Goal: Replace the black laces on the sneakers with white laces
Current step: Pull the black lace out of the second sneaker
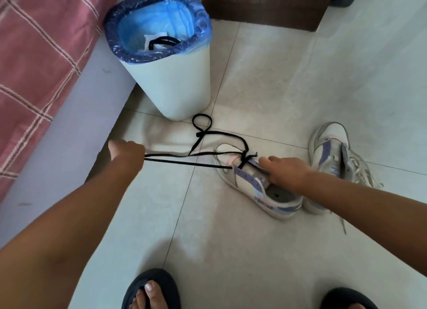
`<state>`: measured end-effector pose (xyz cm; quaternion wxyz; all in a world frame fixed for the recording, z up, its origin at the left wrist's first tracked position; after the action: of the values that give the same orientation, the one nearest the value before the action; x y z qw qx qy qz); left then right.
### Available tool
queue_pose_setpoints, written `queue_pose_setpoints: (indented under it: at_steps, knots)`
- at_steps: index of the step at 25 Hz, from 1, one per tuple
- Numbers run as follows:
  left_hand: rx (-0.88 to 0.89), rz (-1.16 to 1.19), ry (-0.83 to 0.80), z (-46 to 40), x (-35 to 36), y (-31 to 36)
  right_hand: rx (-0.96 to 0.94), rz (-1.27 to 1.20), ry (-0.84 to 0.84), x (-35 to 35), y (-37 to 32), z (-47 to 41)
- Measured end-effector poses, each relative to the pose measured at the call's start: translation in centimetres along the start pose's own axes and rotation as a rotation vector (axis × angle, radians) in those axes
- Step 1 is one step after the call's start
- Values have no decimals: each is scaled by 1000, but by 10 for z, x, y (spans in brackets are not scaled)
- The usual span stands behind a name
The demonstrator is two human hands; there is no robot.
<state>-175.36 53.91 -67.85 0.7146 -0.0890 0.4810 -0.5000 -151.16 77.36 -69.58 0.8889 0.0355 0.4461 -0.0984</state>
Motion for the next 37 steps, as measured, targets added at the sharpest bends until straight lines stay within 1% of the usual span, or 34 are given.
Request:
queue_pose_setpoints:
  at_steps: [1, 2, 3, 6, 7, 8, 9, 11, 14, 16, 18, 22, 25, 27, 29, 31, 32, 35, 37]
  knots:
    - [-12, 36, -86, 1, 3, 1, -2, 0, 2, 0, -1, 0]
    - [29, 64, -105, 4, -2, 12, -7, 3, 1, 0, -2, -1]
    - [119, 121, -58, 6, -10, 30, -12, 9, -1, 0, -3, -1]
    - [435, 401, 213, 20, -59, 101, -17, 43, 11, 3, -5, -1]
    - [504, 461, 291, 25, -76, 120, -20, 55, 13, 4, -5, -1]
    - [558, 474, 352, 29, -94, 134, -24, 60, 14, 4, -5, -1]
    - [602, 427, 385, 31, -107, 144, -29, 62, 14, 4, -6, -1]
    - [671, 245, 448, 32, -121, 155, -43, 58, 12, 3, -5, -1]
    - [727, 53, 512, 29, -120, 149, -51, 37, -3, 4, -5, 1]
    - [644, 70, 530, 17, -108, 132, -41, 21, -18, 4, -4, 3]
    - [496, 112, 483, 3, -87, 100, -29, 7, -20, 3, -2, 6]
    - [181, 206, 315, -17, -41, 17, -36, -10, -75, 6, 7, 15]
    - [-67, 211, 138, -23, -2, -44, -49, 23, -151, 18, 22, 33]
    - [-126, 211, 74, -25, 12, -59, -41, 43, -168, 23, 30, 43]
    - [-98, 233, -8, -23, 9, -44, -38, 50, -172, 27, 31, 46]
    - [2, 287, -14, -17, -11, -9, -44, 78, -162, 25, 28, 45]
    - [111, 341, 20, -11, -24, 15, -43, 94, -155, 24, 28, 45]
    - [510, 484, 184, 22, -64, 94, -41, 118, -124, 23, 25, 43]
    - [717, 438, 326, 49, -86, 138, -39, 101, -114, 23, 22, 41]
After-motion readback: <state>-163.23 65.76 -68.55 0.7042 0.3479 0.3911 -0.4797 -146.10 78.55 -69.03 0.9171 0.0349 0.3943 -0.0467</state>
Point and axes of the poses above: each hand's wrist, its own z-axis away from the middle knuckle, its own x-axis out of the palm, y = z × x, the point moved 4 cm from there along -z, towards the middle knuckle, and after that the axes turned 1 degree about -y, right-handed, at the moved point
